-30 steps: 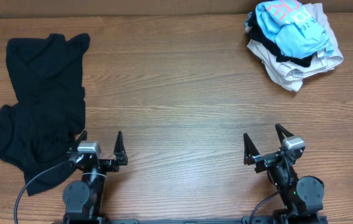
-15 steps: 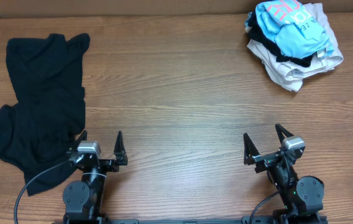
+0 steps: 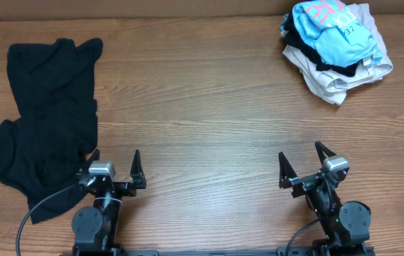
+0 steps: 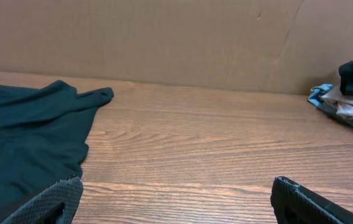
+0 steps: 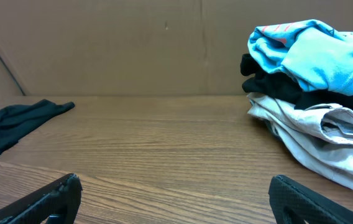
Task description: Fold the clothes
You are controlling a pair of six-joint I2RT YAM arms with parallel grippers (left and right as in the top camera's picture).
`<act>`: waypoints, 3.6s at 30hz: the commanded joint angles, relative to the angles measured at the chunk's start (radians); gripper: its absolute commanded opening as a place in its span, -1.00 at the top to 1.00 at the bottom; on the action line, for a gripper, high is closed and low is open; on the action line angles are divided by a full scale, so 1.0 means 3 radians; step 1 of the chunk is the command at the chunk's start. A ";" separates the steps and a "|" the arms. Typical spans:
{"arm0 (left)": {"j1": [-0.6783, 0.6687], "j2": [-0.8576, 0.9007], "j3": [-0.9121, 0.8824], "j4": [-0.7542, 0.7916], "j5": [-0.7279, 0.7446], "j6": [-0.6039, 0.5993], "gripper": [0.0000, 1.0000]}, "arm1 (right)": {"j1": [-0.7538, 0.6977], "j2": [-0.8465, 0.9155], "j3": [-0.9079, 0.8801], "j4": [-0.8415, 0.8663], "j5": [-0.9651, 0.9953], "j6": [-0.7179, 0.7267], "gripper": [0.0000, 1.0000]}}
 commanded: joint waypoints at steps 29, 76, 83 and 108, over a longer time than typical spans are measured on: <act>0.0015 -0.0036 -0.0013 -0.0008 -0.0046 0.0039 -1.00 | 0.0006 -0.0039 -0.0024 0.0013 0.0034 0.0014 -1.00; 0.0015 -0.0036 -0.0013 -0.0006 -0.0046 0.0039 -0.99 | 0.0006 -0.0038 -0.0024 0.0013 0.0034 0.0014 -1.00; 0.0015 -0.0036 -0.0013 -0.0008 -0.0046 0.0039 -1.00 | 0.0006 -0.0039 -0.0024 0.0013 0.0041 0.0011 -1.00; 0.0015 -0.0034 0.0308 0.0193 0.0128 -0.0025 -1.00 | 0.0008 -0.0039 0.0348 0.0197 0.0145 0.0385 -1.00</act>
